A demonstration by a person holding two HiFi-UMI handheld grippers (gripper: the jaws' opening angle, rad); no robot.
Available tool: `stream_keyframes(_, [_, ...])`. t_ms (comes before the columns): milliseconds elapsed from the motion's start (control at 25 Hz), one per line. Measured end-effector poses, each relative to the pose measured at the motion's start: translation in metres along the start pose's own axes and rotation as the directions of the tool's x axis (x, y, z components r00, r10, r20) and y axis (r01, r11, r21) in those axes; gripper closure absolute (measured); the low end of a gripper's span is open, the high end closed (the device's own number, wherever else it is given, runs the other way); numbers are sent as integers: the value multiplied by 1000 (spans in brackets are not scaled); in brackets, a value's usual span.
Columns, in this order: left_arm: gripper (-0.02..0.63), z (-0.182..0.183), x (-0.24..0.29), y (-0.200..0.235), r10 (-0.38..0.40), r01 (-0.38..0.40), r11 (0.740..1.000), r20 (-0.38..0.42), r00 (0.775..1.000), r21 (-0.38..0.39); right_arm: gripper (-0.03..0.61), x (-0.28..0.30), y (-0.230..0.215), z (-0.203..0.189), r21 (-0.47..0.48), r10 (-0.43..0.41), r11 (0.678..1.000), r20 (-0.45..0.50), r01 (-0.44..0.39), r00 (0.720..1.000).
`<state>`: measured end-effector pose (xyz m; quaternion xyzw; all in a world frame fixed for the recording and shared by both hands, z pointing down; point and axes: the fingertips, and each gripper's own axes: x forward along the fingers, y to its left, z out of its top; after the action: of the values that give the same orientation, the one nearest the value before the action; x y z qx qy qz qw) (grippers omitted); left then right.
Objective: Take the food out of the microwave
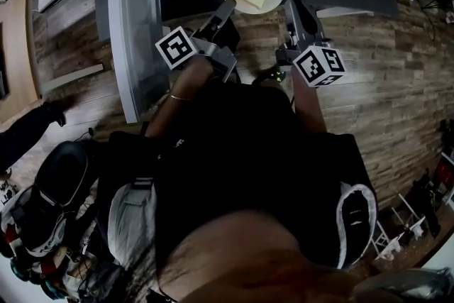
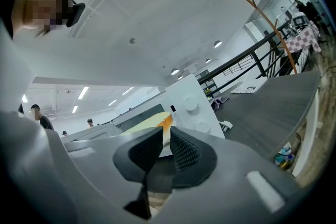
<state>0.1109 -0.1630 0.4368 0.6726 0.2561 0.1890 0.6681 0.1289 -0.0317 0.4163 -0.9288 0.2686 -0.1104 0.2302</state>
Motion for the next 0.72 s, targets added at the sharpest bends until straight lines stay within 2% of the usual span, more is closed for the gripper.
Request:
stream_keyframes(480, [598,-23,15,-7,-7,7,1000,21,1000,-11,557,-15,-22,16,43,33,999,18,-34,999])
stream_keyframes(720, [598,-46,31,-7,-7,7,1000,4,1000,-19,557,-28,-39,27,62,39,997,25,-41,999])
